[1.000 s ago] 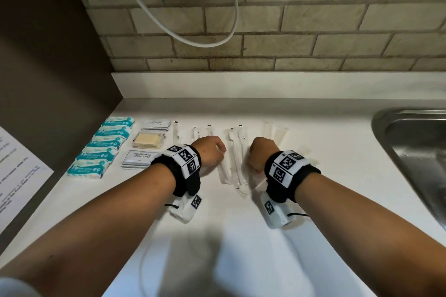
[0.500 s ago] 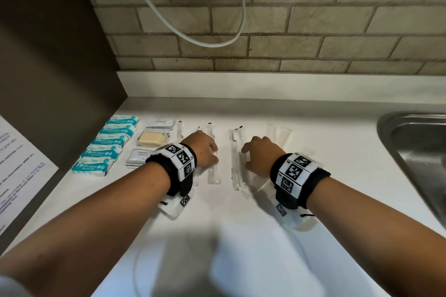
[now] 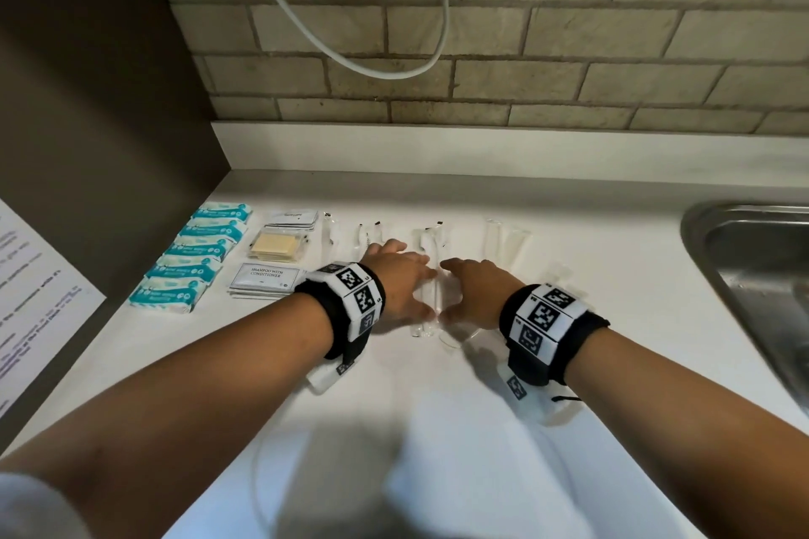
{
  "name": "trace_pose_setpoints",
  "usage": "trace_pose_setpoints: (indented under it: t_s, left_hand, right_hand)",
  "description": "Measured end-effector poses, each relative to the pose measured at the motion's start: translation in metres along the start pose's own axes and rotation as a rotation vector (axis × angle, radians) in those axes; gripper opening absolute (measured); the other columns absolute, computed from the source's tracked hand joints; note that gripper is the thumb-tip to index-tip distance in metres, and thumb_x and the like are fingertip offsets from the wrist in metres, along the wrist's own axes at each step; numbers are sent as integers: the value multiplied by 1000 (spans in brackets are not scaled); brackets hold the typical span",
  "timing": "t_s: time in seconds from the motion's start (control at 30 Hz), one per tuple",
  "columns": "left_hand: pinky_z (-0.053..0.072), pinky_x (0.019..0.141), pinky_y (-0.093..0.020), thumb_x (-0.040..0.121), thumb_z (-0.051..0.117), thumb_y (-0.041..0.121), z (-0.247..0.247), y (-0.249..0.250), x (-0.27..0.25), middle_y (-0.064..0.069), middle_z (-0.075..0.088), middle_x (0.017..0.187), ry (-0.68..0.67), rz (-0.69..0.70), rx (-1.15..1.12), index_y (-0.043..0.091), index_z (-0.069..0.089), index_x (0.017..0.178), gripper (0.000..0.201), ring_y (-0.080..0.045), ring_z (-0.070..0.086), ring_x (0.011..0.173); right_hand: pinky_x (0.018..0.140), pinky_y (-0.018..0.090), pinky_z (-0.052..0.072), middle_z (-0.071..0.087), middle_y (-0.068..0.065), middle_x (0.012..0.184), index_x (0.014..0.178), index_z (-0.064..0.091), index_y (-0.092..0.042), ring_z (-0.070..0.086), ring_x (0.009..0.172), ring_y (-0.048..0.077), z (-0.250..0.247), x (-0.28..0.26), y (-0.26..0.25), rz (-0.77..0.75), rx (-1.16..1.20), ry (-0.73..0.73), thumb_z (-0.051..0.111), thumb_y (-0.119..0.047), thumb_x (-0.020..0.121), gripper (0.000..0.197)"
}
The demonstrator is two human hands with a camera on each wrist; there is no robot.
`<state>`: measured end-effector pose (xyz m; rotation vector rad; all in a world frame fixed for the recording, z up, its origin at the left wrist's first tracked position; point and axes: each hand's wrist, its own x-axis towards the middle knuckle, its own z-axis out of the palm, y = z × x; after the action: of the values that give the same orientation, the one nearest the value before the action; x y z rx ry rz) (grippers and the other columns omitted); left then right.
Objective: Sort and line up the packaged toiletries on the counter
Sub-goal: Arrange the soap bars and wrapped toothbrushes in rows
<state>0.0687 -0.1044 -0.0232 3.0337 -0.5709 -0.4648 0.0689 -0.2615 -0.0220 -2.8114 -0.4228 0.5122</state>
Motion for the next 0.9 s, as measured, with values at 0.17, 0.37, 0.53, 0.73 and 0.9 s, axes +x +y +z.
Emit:
trace_pose_setpoints:
  t_s: [0.17,0.37,0.53,0.73,0.9]
  left_hand:
    - [8,115,-47,84,60,55,-1,-4,-2,9,24,160,-70,-22,64,32,43,144,66,-28,8,149]
    - [5,115,-43,88,53,54,-5,11,8,14,28,158,30,41,-35,37,43,144,59,-22,6,148]
    - [11,112,-47,91,46,60,-1,24,18,9,32,157,-67,59,105,34,47,141,56,-29,11,148]
    - [14,106,-43,80,58,64,7,19,23,15,36,154,-47,87,48,37,57,131,57,-24,12,147]
    - [16,107,-42,79,61,64,9,21,21,15,39,152,-4,83,-18,34,56,131,60,-24,16,145]
  right_hand:
    - [91,30,44,54,4,127,138,42,-15,52,117,23,6,-5,10,3,17,-20,77,-31,75,75]
    - [102,38,40,49,4,132,143,40,-18,38,125,24,-4,-14,20,-39,-52,12,74,-42,77,78]
    - [104,39,39,52,3,133,132,54,-24,42,123,25,-12,-21,27,6,-229,-95,61,-40,86,49]
    - [94,32,51,60,0,120,120,62,-16,59,108,20,-23,-26,41,90,-198,-103,73,-26,77,45]
    - [101,31,44,56,0,131,133,54,-19,53,120,21,-32,-24,43,106,-219,-128,74,-24,80,57]
